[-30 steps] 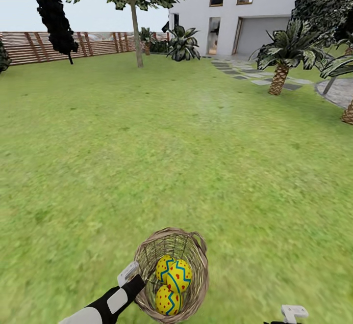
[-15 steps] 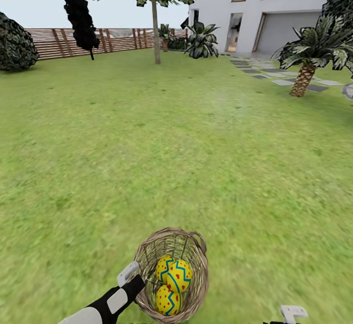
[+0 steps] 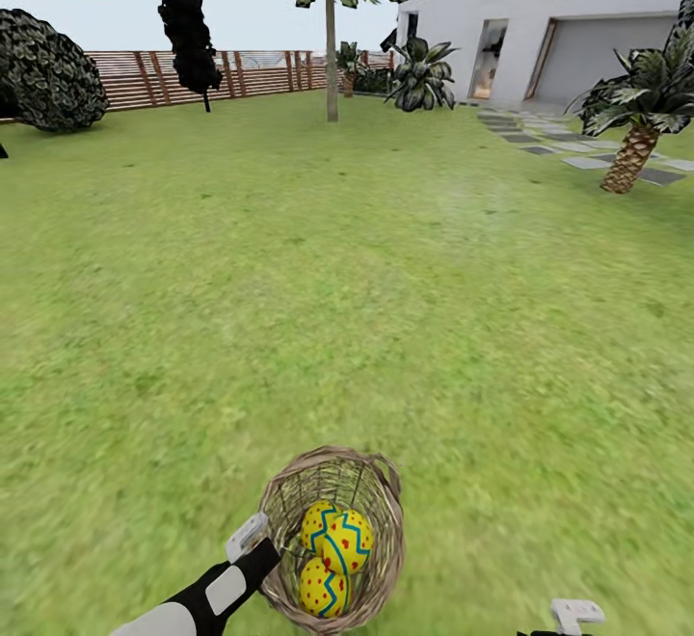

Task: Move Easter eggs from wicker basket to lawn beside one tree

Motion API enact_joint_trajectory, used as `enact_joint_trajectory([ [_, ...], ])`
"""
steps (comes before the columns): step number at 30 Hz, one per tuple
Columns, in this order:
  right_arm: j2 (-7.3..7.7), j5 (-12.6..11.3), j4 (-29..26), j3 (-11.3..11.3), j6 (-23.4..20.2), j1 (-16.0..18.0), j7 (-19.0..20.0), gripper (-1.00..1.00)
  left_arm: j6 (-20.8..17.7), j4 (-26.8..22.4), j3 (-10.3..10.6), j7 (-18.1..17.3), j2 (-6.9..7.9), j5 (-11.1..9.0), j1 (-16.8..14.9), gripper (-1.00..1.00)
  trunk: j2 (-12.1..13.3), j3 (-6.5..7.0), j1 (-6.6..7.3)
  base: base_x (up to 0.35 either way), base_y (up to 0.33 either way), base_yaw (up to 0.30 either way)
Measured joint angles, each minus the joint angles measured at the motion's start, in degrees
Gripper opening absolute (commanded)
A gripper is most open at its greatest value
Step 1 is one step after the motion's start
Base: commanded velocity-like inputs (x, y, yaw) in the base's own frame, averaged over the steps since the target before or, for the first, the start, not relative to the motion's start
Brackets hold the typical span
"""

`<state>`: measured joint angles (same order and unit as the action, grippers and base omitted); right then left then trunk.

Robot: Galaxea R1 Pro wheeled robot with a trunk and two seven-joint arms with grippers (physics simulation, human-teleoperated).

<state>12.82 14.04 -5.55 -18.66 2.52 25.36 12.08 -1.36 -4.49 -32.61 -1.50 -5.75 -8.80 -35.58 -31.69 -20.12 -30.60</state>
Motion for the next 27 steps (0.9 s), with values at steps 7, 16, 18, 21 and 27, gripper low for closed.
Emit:
enact_joint_trajectory([
  [7, 0.08, 0.1, 0.0, 0.0, 0.0, 0.0, 0.0, 1.00, -0.1, 0.0, -0.1, 0.1, 2.05, -0.1, 0.0, -1.00, 2.8, 1.44, 1.54, 0.000, 0.000, -0.029],
  [16, 0.09, 0.0, 0.0, 0.0, 0.1, 0.0, 0.1, 1.00, -0.1, 0.1, -0.2, 0.2, 4.26, -0.2, 0.0, -1.00, 6.4, 3.86, 3.53, 0.000, 0.000, -0.080],
  [18, 0.02, 0.1, 0.0, 0.0, 0.1, -0.1, 0.1, 1.00, -0.1, 0.2, -0.1, 0.2, 4.27, -0.2, 0.0, -1.00, 7.2, 4.40, 3.97, 0.000, 0.000, -0.080],
  [21, -0.01, 0.4, 1.7, 0.0, 1.7, -0.2, 0.1, 1.00, -0.1, 0.4, -0.1, 0.1, 4.27, -0.2, 0.0, -1.00, 7.3, 4.67, 3.97, 0.000, 0.000, -0.080],
  [27, -0.01, 0.4, 2.8, 0.0, 3.0, -0.3, 0.1, 1.00, -0.1, 0.4, -0.2, 0.1, 4.29, -0.2, 0.0, -1.00, 7.3, 5.20, 3.97, 0.000, 0.000, -0.082],
])
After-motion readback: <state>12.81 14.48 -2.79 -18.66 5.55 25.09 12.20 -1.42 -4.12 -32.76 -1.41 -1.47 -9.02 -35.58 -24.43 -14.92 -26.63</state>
